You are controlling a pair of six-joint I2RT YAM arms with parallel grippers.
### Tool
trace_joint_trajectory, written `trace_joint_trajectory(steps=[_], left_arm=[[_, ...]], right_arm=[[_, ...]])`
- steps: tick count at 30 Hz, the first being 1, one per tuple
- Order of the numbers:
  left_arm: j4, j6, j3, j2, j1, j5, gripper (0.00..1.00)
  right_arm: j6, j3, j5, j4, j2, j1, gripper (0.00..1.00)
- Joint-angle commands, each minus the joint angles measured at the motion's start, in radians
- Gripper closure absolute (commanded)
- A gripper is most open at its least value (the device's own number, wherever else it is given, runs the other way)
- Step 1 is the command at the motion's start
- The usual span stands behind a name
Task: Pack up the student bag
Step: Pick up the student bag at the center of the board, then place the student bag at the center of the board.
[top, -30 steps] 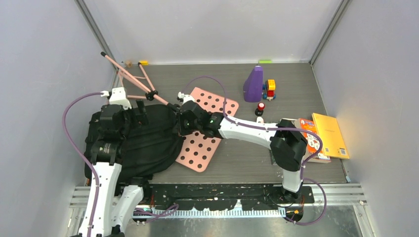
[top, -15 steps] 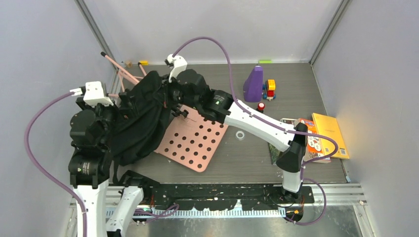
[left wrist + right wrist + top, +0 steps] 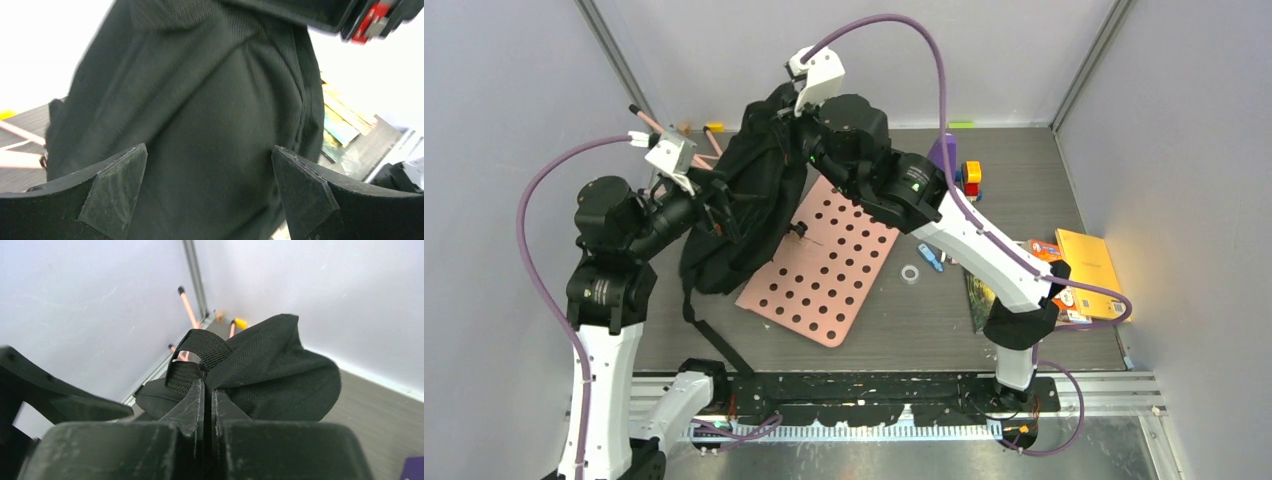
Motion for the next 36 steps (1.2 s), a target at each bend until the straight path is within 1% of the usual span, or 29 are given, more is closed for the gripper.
trace_joint_trajectory(steps=[1,5,8,11,14,18,21,24,29,32,34,36], left_arm=[[0.062,-0.019,-0.001,-0.001,-0.043,0.163,0.00],[0.112,-0.040,-0.027,-0.029,-0.060,0.159,0.00],[0.195,-0.082,-0.059,-0.052,-0.067,0.182,0.00],[0.294,-0.131,-0.095,-0.055,-0.081,0.193,0.00],[0.362,-0.135,-0.120,-0.035,-0.106,0.137,0.00],[0.459,-0.105,-0.132,-0.003,-0.149,0.049,0.00],[0.555,-0.105,-0.132,0.038,-0.210,0.031,0.00],[0.583,-0.032,-0.115,0.097,-0.305,-0.044,0.00],[0.593,0.160,-0.096,0.184,-0.464,-0.221,0.00],[0.628,0.187,-0.105,0.214,-0.480,-0.373,0.00],[0.642,0.210,-0.110,0.223,-0.483,-0.414,0.00],[0.656,0.218,-0.110,0.231,-0.489,-0.418,0.00]], right_arm=[[-0.144,0.128,0.181,0.179,-0.050,-0.010,1.00],[-0.148,0.124,0.226,0.208,-0.057,-0.010,1.00],[-0.186,0.117,0.277,0.230,-0.059,-0.010,1.00],[-0.237,0.106,0.358,0.295,-0.055,-0.009,1.00],[-0.303,0.108,0.429,0.341,-0.045,-0.010,1.00],[-0.321,0.107,0.478,0.359,-0.043,-0.009,1.00],[-0.331,0.105,0.502,0.366,-0.042,-0.009,1.00],[-0.342,0.107,0.520,0.375,-0.041,-0.008,1.00],[-0.343,0.099,0.528,0.367,-0.047,-0.009,1.00],[-0.333,0.093,0.519,0.344,-0.060,-0.009,1.00],[-0.313,0.068,0.503,0.339,-0.079,-0.008,1.00],[-0.292,0.035,0.484,0.334,-0.101,-0.009,1.00]])
